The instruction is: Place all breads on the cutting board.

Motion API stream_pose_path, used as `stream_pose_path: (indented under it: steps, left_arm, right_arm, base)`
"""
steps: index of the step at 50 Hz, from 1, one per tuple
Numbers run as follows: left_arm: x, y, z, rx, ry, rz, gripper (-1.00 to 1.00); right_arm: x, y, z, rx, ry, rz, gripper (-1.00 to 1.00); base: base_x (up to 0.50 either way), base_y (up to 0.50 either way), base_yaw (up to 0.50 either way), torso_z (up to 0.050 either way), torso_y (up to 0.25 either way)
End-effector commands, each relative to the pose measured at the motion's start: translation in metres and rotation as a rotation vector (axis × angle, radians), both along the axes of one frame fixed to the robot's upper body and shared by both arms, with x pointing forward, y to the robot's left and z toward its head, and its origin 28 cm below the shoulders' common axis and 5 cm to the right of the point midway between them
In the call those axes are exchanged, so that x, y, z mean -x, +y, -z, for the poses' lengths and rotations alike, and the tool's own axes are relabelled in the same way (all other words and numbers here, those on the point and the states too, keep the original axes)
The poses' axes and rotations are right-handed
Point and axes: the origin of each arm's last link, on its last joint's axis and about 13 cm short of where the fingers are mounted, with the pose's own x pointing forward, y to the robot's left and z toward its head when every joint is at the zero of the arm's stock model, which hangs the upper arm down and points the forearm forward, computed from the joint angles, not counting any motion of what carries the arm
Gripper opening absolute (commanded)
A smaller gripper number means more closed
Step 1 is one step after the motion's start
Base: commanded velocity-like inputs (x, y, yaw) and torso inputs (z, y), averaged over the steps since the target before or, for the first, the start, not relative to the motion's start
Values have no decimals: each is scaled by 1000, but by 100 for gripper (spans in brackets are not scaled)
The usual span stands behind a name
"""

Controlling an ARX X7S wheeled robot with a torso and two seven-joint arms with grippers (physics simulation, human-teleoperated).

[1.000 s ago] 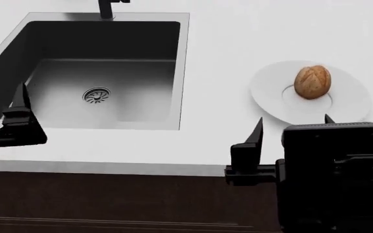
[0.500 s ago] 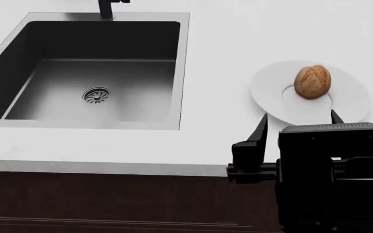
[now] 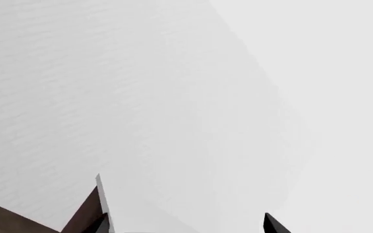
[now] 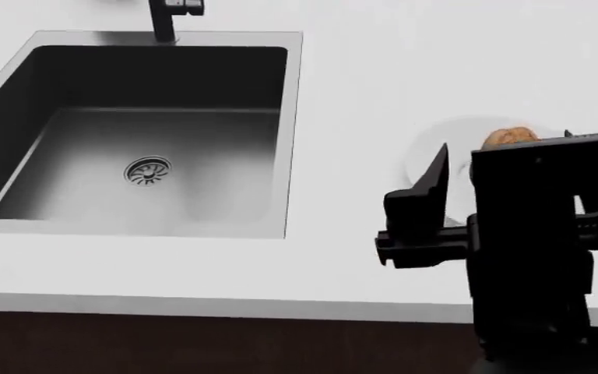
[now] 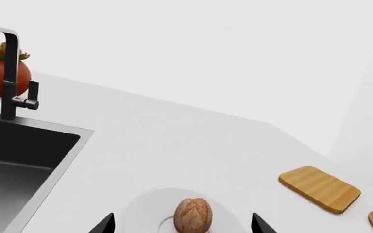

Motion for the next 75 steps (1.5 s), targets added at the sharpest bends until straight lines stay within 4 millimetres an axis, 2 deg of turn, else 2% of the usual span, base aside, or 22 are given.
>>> stream_pose_path:
  steps: [1,3,5,22,33,35,36,49,51,52,54,63,64,68,71,75]
  left_arm:
    - [1,0,0,-17,-4,2,100]
    - [1,0,-8,-18,-4,2,100]
    - [1,0,-1,-18,-7,3,100]
    - [0,0,-1,-30,-12,14,100]
    - [0,-1,-2,-35,-10,20,100]
    - [0,-1,-16,-36,-10,20,100]
    - [0,-1,-17,-36,-10,19,100]
    - [0,-1,-15,-41,-12,24,100]
    - [1,-2,-4,-40,-12,24,100]
    - [0,-1,-14,-41,-11,24,100]
    - [1,-2,-17,-43,-12,23,100]
    - [1,-2,-18,-47,-11,27,100]
    - [1,-2,-12,-48,-11,27,100]
    - [0,-2,-18,-47,-12,27,100]
    - [0,-2,-18,-48,-13,31,100]
    - [-1,-2,-17,-50,-12,32,100]
  right_arm:
    - [15,-6,-18,16,18,24,100]
    - [15,-5,-20,14,13,21,100]
    - [16,-5,-22,16,16,22,100]
    - [23,-5,-27,47,23,16,100]
    - [33,-2,-38,37,115,-62,100]
    - [36,-2,-41,37,130,-74,100]
    - [37,-2,-42,34,134,-77,100]
    - [48,-3,-49,58,184,-105,100]
    - [49,-4,-50,56,190,-111,100]
    - [51,-4,-51,65,196,-114,100]
    - [52,-5,-52,74,199,-109,100]
    - [52,-2,-52,80,207,-122,100]
    - [53,-2,-53,82,207,-122,100]
    - [54,1,-55,70,224,-144,100]
    - [59,3,-55,44,281,-190,100]
    - [72,4,-67,1,323,-247,100]
  base:
    - [281,-43,0,0,0]
    - [287,-96,0,0,0]
    - [285,-129,0,0,0]
    - [288,-175,0,0,0]
    - [294,-175,0,0,0]
    - [297,-154,0,0,0]
    - [293,-137,0,0,0]
    - [292,-103,0,0,0]
    - [293,-102,0,0,0]
    - [289,-98,0,0,0]
    - [289,-98,0,0,0]
    - [293,-101,0,0,2]
    - [297,-102,0,0,0]
    - [293,-100,0,0,0]
    - [243,-30,0,0,0]
    - [0,0,0,0,0]
